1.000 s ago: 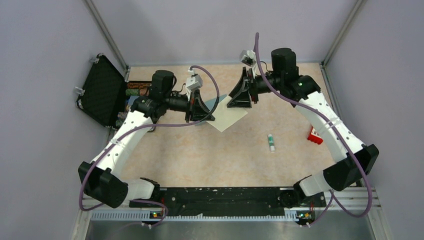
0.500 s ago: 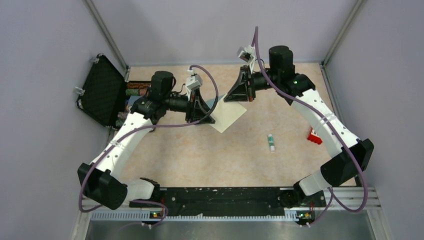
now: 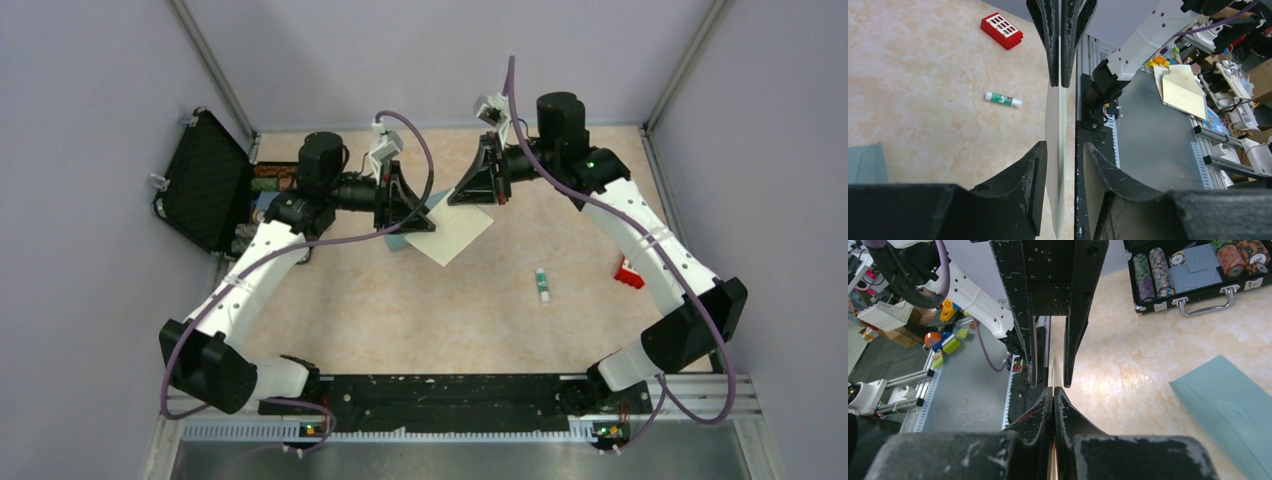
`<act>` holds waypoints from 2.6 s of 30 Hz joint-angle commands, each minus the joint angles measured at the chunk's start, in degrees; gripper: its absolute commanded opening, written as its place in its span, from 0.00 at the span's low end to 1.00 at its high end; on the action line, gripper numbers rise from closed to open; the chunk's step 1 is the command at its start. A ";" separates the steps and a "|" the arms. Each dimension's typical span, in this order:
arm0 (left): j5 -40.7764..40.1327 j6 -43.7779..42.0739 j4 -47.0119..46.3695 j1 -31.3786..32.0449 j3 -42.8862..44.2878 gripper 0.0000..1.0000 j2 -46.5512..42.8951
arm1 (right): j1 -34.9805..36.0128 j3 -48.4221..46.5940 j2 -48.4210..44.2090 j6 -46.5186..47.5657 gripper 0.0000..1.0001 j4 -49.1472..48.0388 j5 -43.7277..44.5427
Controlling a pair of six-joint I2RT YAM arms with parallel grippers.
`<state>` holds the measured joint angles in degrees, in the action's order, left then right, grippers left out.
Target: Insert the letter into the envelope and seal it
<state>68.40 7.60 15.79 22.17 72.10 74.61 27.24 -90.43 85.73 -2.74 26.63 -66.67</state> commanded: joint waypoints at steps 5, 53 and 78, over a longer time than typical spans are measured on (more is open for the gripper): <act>1.29 6.20 -8.02 0.07 3.79 0.34 2.27 | 0.72 -1.45 0.06 1.17 0.00 -0.19 0.96; -9.80 30.00 -27.45 -0.30 10.17 0.00 3.62 | -5.55 -1.57 0.72 -17.25 0.66 -12.18 4.98; -25.04 38.85 -29.30 -1.44 4.51 0.00 5.81 | -5.52 -3.96 3.51 -27.80 0.24 -22.30 1.11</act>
<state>45.95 47.07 -12.12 21.04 78.13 81.17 21.58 -91.24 88.92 -29.93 6.57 -66.02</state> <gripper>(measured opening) 0.012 0.261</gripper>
